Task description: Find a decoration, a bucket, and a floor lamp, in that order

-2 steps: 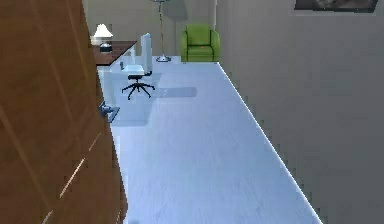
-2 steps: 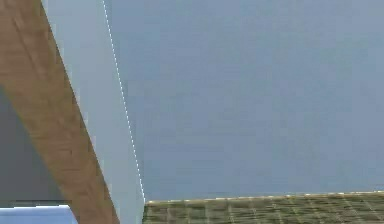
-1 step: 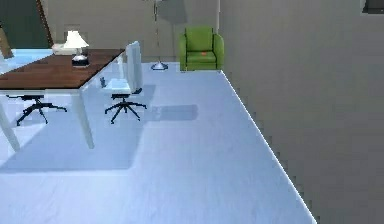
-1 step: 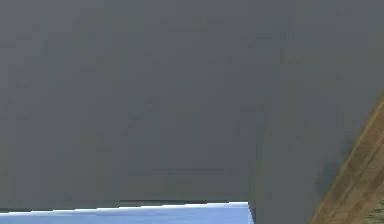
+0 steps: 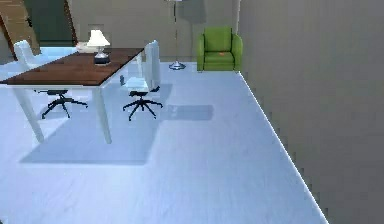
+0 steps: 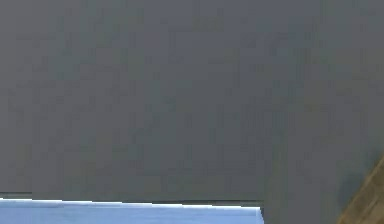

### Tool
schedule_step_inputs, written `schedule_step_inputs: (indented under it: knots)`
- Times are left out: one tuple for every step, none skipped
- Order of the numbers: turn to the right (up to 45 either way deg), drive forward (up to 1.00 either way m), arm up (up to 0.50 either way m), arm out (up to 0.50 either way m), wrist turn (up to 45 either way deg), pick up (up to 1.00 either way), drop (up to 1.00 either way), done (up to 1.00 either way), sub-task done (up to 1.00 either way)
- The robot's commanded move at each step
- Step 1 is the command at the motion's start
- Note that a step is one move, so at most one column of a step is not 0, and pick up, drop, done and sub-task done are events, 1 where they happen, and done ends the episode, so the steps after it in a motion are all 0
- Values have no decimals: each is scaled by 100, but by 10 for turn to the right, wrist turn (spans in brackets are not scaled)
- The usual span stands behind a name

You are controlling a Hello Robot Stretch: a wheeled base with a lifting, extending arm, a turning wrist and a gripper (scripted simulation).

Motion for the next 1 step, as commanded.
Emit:
schedule_step_inputs:
  knots:
    - [0, 100, 0, 0, 0, 0, 0, 0, 0]
